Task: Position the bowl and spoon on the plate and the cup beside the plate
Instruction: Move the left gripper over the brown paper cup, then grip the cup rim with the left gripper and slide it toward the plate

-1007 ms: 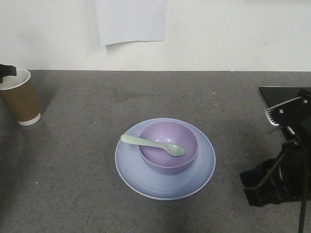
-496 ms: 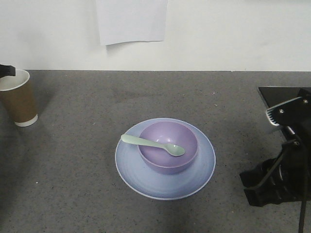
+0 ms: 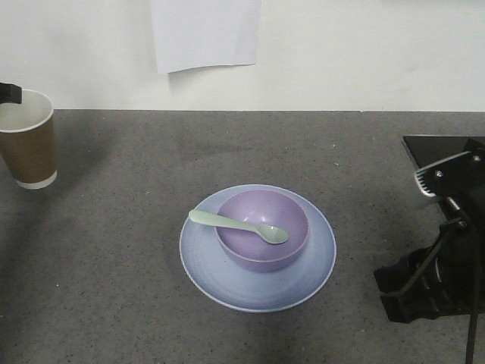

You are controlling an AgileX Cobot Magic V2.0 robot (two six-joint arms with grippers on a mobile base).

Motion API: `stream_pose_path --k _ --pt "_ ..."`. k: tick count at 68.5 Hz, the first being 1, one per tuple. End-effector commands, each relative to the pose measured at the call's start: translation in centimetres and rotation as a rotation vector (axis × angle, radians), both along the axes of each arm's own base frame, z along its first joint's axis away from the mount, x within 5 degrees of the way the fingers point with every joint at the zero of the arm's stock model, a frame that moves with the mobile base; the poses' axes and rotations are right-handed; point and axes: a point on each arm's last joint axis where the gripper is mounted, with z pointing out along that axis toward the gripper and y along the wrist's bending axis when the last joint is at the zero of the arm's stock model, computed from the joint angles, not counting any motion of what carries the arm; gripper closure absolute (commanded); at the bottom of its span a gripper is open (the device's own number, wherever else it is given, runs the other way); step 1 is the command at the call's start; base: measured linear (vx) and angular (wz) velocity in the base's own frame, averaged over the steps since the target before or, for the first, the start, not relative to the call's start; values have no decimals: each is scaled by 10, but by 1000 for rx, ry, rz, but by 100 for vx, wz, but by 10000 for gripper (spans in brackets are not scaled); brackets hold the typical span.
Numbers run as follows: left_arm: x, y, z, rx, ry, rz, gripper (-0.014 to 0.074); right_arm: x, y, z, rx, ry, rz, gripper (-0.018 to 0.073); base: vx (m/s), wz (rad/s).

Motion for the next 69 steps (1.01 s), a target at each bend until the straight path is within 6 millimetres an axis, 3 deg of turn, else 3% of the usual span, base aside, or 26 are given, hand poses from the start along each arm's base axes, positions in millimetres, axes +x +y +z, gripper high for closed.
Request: stream_pose_path --k 1,35,50,69 --pt "-18 -15 25 -3 -117 -29 605 2 0 12 27 -74 -2 257 0 0" --pt "-80 -74 3 -82 -35 -217 605 2 0 12 27 -75 -2 257 0 0" --pt "-86 -93 -16 -100 20 -287 605 2 0 12 28 -76 -2 257 0 0" --pt "-83 -105 -17 -115 -18 -314 605 2 0 12 28 -75 -2 257 0 0"
